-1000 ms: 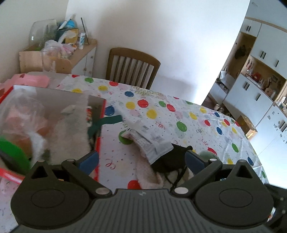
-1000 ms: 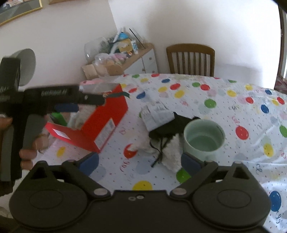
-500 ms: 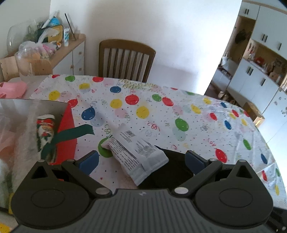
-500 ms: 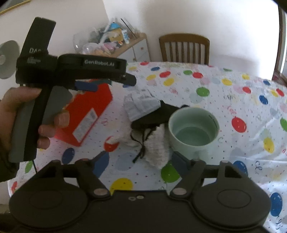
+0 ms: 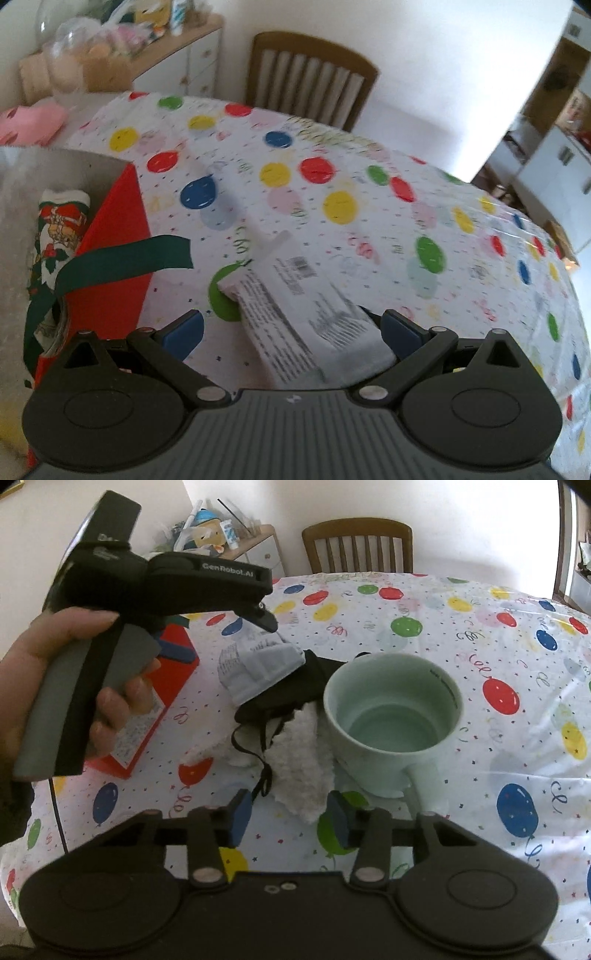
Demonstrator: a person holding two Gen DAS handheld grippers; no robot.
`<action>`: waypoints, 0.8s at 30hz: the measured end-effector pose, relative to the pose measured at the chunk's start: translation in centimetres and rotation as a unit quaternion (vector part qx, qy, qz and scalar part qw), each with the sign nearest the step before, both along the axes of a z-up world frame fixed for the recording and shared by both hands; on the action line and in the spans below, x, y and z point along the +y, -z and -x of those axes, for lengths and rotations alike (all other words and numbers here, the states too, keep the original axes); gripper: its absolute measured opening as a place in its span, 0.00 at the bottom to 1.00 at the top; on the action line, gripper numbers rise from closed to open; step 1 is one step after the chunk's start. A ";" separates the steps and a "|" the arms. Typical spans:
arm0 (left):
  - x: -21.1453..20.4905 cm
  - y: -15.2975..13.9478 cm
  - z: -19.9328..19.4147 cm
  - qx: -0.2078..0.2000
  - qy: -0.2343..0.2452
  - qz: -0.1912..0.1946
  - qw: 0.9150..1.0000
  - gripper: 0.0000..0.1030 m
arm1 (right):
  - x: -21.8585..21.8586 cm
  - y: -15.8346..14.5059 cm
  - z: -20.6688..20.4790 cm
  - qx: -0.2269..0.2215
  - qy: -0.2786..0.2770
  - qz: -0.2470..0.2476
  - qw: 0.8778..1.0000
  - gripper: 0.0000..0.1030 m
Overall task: Organize soft objects
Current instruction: 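Grasp the white printed packet with the left gripper while the right gripper grasps the white fluffy cloth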
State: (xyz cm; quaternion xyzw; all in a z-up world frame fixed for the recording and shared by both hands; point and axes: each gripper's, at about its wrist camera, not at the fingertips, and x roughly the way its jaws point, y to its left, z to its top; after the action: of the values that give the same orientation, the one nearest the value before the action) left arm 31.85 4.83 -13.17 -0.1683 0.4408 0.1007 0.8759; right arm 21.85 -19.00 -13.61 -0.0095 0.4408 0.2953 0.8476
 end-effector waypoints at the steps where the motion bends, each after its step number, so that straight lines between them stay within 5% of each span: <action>1: 0.2 0.3 -0.4 0.005 -0.005 -0.002 1.000 1.00 | 0.0 0.1 -0.2 0.002 0.004 -0.001 1.000 0.40; 13: 1.5 3.1 -2.7 0.045 -0.050 0.045 0.997 0.99 | 0.2 0.9 -1.3 0.008 0.036 -0.008 0.999 0.19; 15: 1.4 3.2 -2.7 0.042 -0.050 0.045 0.997 0.95 | 0.2 0.8 -1.2 0.004 0.037 -0.006 0.999 0.11; 19: 1.2 3.0 -2.5 0.034 -0.033 0.047 0.998 0.67 | 0.4 0.6 -0.9 -0.009 0.033 -0.001 0.999 0.06; 24: 1.1 2.6 -2.1 0.028 -0.029 0.042 0.998 0.63 | 0.5 0.1 -0.3 -0.028 0.025 0.006 0.999 0.03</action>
State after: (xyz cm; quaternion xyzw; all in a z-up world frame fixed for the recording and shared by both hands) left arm 33.97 5.93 -15.74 -0.2150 0.4639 0.1116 0.8521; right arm 22.16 -18.48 -13.74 -0.0117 0.4185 0.2715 0.8666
